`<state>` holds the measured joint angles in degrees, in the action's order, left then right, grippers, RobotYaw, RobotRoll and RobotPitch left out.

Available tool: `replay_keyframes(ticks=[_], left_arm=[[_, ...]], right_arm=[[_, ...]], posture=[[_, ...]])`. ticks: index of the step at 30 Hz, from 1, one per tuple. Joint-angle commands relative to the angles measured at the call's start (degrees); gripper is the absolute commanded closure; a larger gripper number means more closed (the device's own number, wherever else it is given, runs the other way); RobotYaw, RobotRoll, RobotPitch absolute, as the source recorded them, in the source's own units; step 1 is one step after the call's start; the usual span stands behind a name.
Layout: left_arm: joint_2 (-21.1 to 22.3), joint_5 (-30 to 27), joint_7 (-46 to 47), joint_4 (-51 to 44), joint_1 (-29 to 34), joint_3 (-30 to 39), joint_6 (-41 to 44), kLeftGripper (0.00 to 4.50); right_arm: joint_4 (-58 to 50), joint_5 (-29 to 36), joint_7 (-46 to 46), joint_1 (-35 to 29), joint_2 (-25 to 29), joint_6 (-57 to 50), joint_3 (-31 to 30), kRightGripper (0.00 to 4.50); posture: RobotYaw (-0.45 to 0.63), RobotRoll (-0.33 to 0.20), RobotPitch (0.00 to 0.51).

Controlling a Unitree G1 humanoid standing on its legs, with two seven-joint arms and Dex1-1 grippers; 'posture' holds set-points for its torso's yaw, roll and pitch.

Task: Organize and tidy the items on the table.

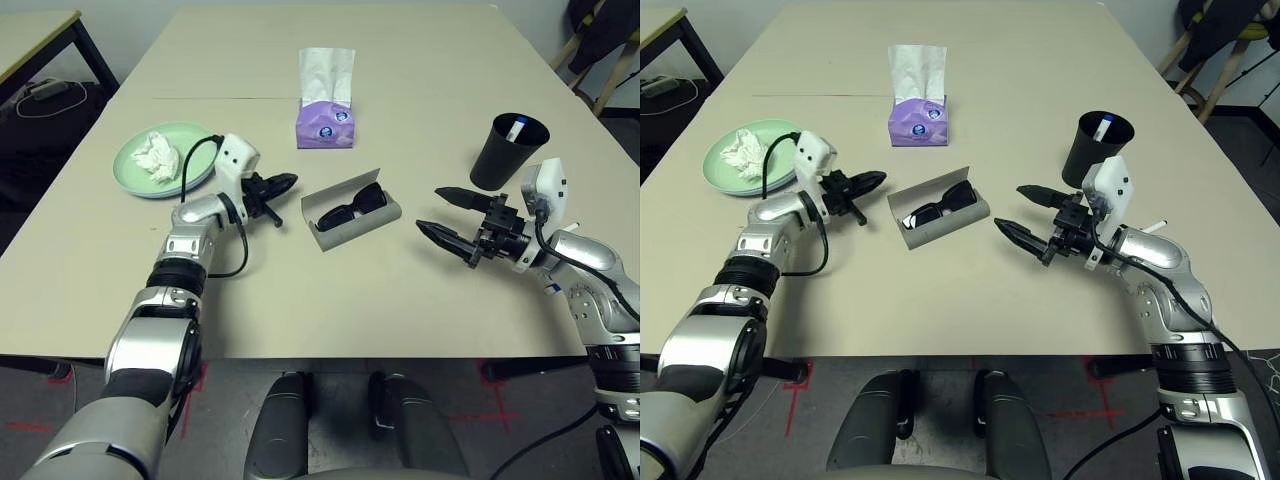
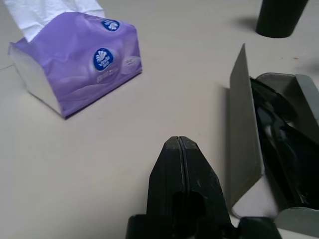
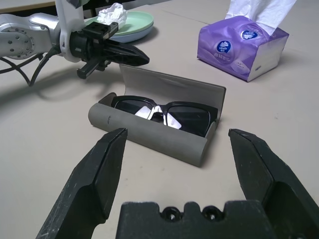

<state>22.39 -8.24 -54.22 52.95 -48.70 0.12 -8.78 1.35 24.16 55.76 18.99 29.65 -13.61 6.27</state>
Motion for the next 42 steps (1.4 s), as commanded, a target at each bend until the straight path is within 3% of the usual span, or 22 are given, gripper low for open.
replay_keyframes(ticks=[1, 12, 21, 42], left_arm=[[-0.87, 0.34, -2.42, -0.05, 0.67, -0.68, -0.31, 4.45], [-1.85, -3.97, -13.48, -11.87, 6.45, -1.37, 5.17, 4.45], [-1.70, -4.90, -15.59, -21.03, 11.24, -3.08, 10.46, 4.45], [1.63, -1.95, -15.11, -21.44, 11.00, -6.92, 13.32, 4.45]], right_arm=[[0.93, -0.03, 0.16, -0.76, -0.21, 0.81, -0.57, 0.00], [2.06, -0.37, 0.37, -0.16, -0.09, 1.49, -0.68, 0.00], [2.33, -0.34, 0.35, 0.45, -0.23, 1.72, -0.91, 0.00], [-0.16, 0.00, -1.28, 0.88, -0.01, 0.32, -1.36, 0.00]], posture=[[0.02, 0.000, 0.161], [0.03, 0.000, 0.159], [0.03, 0.000, 0.159], [0.02, 0.000, 0.149]])
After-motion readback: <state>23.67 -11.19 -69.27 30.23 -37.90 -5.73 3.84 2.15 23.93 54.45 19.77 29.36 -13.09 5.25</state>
